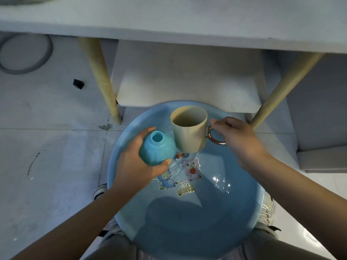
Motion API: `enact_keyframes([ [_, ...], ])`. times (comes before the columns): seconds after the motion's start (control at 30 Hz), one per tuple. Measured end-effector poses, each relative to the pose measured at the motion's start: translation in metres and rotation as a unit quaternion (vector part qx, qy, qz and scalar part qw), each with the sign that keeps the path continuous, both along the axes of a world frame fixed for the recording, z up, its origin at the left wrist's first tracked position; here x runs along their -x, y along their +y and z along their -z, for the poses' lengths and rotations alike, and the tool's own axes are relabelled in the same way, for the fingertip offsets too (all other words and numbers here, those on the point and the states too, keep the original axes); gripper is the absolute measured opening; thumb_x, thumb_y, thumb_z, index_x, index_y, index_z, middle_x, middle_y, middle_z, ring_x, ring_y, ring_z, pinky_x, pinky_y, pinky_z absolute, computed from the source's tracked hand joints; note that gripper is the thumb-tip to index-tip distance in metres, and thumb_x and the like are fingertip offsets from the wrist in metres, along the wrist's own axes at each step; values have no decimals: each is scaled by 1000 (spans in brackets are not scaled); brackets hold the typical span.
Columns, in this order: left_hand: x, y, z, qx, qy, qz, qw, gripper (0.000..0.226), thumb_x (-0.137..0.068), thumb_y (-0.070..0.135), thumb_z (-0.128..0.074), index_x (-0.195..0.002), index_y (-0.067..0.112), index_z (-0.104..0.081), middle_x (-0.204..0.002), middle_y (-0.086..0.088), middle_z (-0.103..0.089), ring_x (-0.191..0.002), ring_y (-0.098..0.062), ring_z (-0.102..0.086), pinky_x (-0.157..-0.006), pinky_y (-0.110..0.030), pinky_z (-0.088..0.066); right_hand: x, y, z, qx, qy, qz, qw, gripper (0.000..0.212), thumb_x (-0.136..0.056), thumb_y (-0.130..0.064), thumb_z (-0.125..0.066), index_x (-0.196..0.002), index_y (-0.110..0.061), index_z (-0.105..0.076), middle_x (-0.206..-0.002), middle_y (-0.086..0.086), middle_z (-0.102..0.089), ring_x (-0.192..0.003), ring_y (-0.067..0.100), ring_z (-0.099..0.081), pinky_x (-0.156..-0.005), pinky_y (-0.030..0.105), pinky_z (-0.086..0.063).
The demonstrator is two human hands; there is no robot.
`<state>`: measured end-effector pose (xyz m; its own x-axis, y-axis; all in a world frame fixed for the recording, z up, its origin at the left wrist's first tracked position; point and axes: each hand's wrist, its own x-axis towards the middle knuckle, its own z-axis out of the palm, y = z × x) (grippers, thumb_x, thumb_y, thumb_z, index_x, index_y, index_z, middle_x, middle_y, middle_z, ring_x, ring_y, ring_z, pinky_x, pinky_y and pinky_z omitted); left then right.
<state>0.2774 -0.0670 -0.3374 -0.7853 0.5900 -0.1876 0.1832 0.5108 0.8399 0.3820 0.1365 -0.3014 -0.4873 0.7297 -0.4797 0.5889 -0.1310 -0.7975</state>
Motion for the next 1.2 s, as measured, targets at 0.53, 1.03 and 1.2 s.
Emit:
enact_keyframes([
  [0.53,18,-30,-215,-44,9,137,990,71,-36,50,-78,-102,46,-54,-100,23,-66,-93,5,-63,-78,-19,-51,-38,-5,-190,-23,54,-181,982,32,-88,-29,-63,-62,-16,-50,-60,0,-42,-54,12,-34,-57,26,-26],
  [1.03,-12,32,-327,-103,55,36,992,89,-32,47,-77,-117,30,-56,-105,7,-66,-92,-13,-65,-83,-37,-55,-54,45,-279,-70,110,43,991,41,-95,-32,-52,-60,-12,-47,-60,4,-39,-55,16,-34,-56,25,-26],
  [1.2,-18,57,-320,-102,61,30,993,72,-43,36,-76,-110,35,-49,-102,9,-62,-90,-13,-62,-80,-32,-51,-54,73,-259,-123,74,92,985,36,-97,-36,-46,-71,-12,-51,-89,12,-57,-88,25,-52,-83,35,-41],
])
